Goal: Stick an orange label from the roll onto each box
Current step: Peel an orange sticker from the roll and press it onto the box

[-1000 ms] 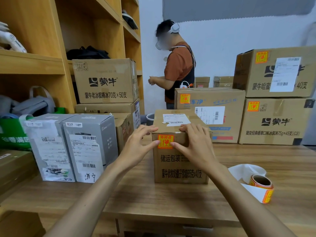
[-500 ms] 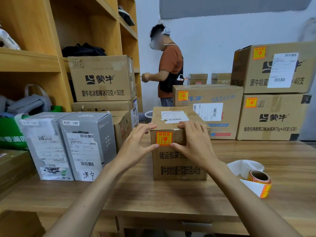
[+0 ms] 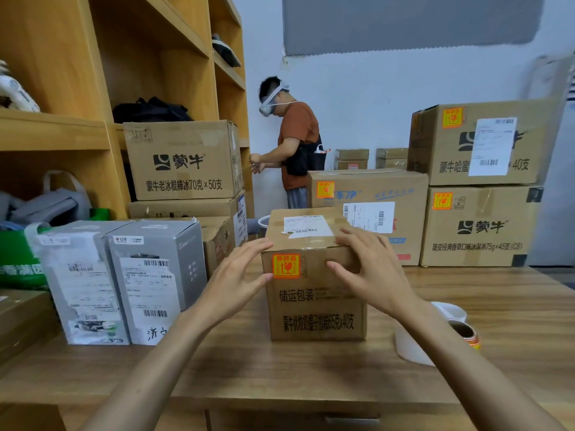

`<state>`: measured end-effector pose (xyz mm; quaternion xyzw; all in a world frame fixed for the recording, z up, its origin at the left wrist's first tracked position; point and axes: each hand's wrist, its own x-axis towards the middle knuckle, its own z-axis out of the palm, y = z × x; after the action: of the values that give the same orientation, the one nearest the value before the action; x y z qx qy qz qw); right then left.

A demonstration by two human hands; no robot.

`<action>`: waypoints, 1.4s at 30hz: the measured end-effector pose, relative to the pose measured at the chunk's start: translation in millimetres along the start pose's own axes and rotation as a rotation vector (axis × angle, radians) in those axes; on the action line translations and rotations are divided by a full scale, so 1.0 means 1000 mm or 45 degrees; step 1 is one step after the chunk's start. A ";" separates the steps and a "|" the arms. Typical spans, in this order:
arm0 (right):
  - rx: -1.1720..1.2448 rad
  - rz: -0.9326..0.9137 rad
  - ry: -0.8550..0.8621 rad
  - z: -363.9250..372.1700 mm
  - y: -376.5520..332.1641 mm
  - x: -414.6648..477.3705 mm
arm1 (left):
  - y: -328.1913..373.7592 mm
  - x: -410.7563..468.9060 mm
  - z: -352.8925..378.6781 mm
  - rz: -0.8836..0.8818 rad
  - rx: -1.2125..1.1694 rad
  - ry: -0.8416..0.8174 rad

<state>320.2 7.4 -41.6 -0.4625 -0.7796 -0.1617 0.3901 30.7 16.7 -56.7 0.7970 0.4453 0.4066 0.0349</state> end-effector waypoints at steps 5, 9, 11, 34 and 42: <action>0.028 0.049 -0.131 -0.013 0.006 -0.012 | -0.003 -0.003 -0.015 -0.014 0.230 -0.012; -0.037 0.036 -0.023 -0.007 -0.025 -0.018 | 0.013 -0.008 -0.013 0.065 0.427 0.228; 0.007 0.045 0.073 -0.003 -0.044 -0.023 | 0.029 -0.017 -0.007 0.188 0.392 0.282; 0.648 0.904 0.011 -0.004 0.070 -0.031 | 0.013 -0.031 0.005 -0.337 -0.287 0.146; 0.961 0.851 -0.340 0.028 0.073 -0.036 | -0.002 -0.051 0.036 -0.687 -0.403 0.021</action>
<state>379.2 40.7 -95.1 -0.5298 -0.6364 0.3242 0.4573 39.6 -8.4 -112.7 0.6313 0.5723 0.4534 0.2614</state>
